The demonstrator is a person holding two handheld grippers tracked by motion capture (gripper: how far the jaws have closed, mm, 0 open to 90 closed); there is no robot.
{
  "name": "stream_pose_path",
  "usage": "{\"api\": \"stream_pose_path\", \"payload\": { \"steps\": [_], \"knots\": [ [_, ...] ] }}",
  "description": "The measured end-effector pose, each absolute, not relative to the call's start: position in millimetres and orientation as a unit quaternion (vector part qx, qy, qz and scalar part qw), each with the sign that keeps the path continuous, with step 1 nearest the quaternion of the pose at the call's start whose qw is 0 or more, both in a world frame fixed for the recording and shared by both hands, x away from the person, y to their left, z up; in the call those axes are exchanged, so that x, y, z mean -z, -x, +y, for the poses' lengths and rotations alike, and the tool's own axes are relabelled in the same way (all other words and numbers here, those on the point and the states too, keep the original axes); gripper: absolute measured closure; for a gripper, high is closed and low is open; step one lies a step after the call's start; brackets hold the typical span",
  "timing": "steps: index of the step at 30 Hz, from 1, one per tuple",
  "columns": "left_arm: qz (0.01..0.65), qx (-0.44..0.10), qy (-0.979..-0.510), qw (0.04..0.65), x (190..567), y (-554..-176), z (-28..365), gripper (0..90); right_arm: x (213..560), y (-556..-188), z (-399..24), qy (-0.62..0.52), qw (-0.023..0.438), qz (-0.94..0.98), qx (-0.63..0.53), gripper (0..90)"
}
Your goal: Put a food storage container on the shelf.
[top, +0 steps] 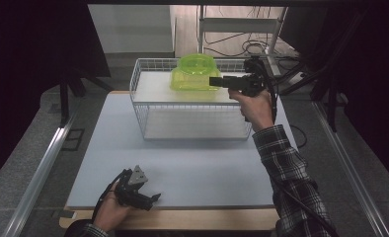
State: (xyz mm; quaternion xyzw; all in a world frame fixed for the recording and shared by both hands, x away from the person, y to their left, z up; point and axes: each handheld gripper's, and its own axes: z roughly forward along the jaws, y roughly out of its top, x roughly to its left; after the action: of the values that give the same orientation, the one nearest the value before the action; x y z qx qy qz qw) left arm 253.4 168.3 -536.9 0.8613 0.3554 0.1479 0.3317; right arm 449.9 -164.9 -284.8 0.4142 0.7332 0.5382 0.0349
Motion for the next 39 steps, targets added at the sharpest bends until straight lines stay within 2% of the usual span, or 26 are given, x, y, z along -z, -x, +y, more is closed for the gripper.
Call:
{"api": "stream_pose_path", "payload": {
  "steps": [26, 39],
  "knots": [
    [0.367, -0.140, -0.848, 0.355, 533.8, -254.5, 172.6, 2.4, 321.1, -423.0, -166.0, -0.386, 0.048, 0.775, -0.497, 15.4],
    [0.369, -0.139, -0.845, 0.360, 533.4, -255.0, 174.1, 2.5, 335.5, -411.5, -168.0, -0.375, 0.071, 0.792, -0.477, 10.7]
  ]
}}
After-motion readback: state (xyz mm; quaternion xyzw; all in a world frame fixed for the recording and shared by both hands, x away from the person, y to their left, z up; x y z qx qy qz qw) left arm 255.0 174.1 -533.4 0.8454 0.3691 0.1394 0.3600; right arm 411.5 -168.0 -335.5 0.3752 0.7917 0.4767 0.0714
